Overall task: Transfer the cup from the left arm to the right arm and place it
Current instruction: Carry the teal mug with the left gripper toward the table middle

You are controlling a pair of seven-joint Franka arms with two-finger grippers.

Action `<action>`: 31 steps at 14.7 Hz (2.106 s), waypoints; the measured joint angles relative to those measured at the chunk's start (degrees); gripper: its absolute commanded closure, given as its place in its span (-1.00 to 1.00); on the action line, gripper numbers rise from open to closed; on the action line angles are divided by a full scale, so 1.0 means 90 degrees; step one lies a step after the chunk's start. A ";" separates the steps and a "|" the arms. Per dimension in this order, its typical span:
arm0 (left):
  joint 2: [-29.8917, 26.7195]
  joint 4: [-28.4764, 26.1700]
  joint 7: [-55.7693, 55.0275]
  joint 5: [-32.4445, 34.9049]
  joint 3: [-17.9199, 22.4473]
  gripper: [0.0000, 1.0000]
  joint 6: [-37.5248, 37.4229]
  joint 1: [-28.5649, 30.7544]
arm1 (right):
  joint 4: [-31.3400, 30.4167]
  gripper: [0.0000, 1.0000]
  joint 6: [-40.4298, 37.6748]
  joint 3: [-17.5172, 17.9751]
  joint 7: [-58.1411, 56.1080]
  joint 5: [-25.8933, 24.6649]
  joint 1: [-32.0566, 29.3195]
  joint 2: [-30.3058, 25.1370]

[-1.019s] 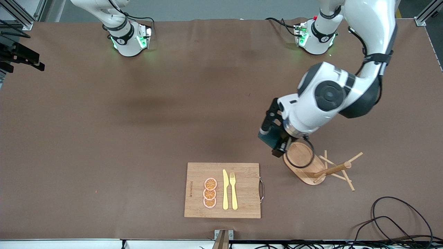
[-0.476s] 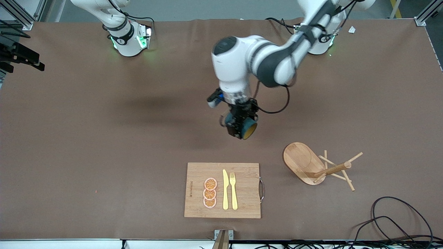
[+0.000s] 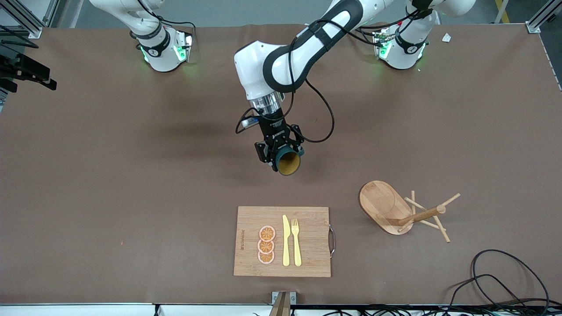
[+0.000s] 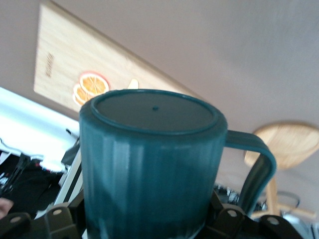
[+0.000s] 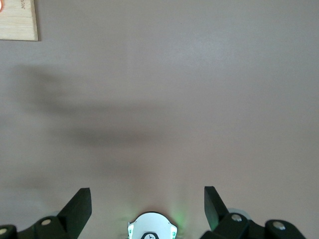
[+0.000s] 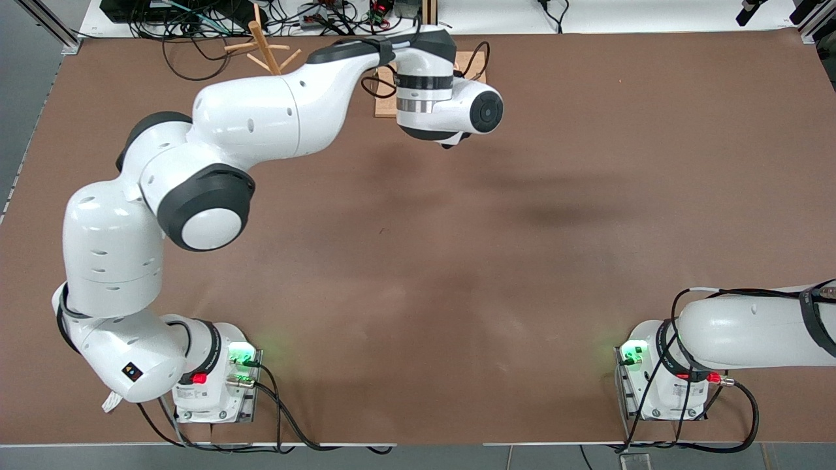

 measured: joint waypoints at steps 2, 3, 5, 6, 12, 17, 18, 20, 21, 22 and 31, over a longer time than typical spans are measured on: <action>0.0094 0.0003 -0.0114 0.0394 0.0371 0.59 -0.0141 -0.0267 | 0.0000 -1.00 0.0000 0.0000 0.0000 0.0000 0.0000 0.0000; 0.0167 0.0004 -0.0344 0.0652 0.0527 0.60 -0.0364 -0.0471 | 0.0000 -1.00 0.0000 0.0000 0.0000 0.0000 0.0000 0.0000; 0.0424 0.0053 -0.1040 0.1038 0.0801 0.59 -0.1109 -0.1067 | 0.0000 -1.00 0.0000 -0.0003 0.0000 0.0000 0.0000 0.0000; 0.0625 0.0142 -0.1349 0.1116 0.0919 0.59 -0.1534 -0.1402 | 0.0000 -1.00 0.0000 -0.0003 0.0000 0.0000 0.0000 0.0000; 0.1816 0.0735 -0.2336 0.1218 0.1663 0.57 -0.2513 -0.2804 | -0.0001 -1.00 0.0000 -0.0004 0.0000 0.0000 -0.0001 0.0000; 0.2064 0.0814 -0.2419 0.1219 0.1576 0.56 -0.2334 -0.2860 | -0.0001 -1.00 -0.0001 -0.0006 -0.0004 0.0000 -0.0001 0.0000; 0.2122 0.0817 -0.2495 0.1219 0.1533 0.55 -0.2231 -0.2873 | -0.0001 -1.00 -0.0001 -0.0007 -0.0012 0.0000 -0.0001 0.0000; 0.2270 0.0821 -0.2699 0.1219 0.1468 0.55 -0.2160 -0.2903 | -0.0001 -1.00 -0.0001 -0.0011 -0.0019 0.0000 -0.0001 0.0000; 0.2347 0.0821 -0.2816 0.1219 0.1429 0.54 -0.2138 -0.2909 | -0.0001 -1.00 -0.0001 -0.0015 -0.0020 0.0000 -0.0002 0.0000; 0.2412 0.0822 -0.2912 0.1219 0.1402 0.54 -0.2133 -0.2915 | -0.0001 -1.00 -0.0001 -0.0018 -0.0022 0.0000 -0.0002 0.0000; 0.2610 0.0845 -0.3200 0.1243 0.1305 0.35 -0.2083 -0.2936 | -0.0002 -1.00 -0.0011 -0.0028 -0.0026 0.0000 -0.0005 0.0000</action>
